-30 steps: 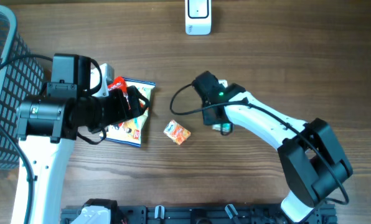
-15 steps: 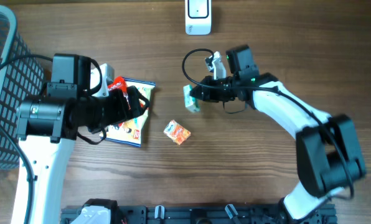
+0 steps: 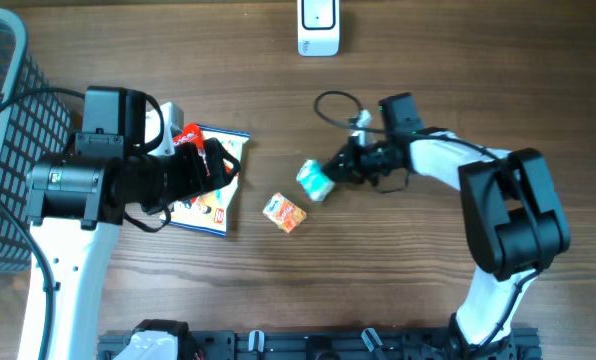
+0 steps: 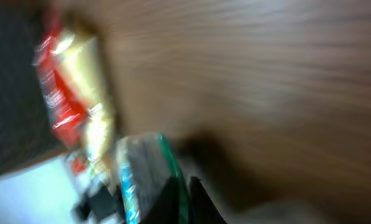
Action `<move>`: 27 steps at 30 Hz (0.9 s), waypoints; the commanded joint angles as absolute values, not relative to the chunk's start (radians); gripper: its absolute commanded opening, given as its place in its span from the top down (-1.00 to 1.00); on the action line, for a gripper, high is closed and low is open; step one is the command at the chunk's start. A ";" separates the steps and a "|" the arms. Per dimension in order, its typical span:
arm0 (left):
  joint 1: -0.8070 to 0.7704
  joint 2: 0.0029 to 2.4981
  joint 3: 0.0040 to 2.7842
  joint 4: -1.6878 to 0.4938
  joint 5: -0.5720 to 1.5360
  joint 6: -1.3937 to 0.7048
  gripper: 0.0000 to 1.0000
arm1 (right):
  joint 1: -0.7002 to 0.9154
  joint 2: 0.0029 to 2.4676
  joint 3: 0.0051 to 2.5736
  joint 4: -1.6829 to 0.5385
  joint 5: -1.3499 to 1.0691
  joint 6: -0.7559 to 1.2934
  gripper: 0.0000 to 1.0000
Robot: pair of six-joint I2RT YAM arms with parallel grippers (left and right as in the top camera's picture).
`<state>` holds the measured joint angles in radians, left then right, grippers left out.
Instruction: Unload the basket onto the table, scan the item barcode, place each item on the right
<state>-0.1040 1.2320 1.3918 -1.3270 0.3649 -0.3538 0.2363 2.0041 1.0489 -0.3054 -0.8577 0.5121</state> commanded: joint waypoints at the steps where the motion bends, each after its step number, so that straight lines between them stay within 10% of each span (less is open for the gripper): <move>1: -0.109 1.232 1.385 -1.324 0.366 -0.348 -1.00 | 0.144 2.019 1.088 -0.444 -0.611 0.349 0.50; 9: -0.109 1.232 1.385 -1.324 0.366 -0.348 -1.00 | 0.106 1.988 1.346 -0.845 -0.509 0.017 -0.05; 19: -0.109 1.232 1.385 -1.324 0.366 -0.348 -1.00 | 0.373 1.990 1.262 -0.651 -0.521 -0.126 -0.63; 22: -0.109 1.232 1.385 -1.324 0.366 -0.348 -1.00 | 0.379 1.993 1.236 -0.608 -0.524 -0.054 -0.58; 27: -0.109 1.232 1.385 -1.324 0.366 -0.348 -1.00 | 0.379 2.015 1.235 -0.619 -0.552 -0.003 0.20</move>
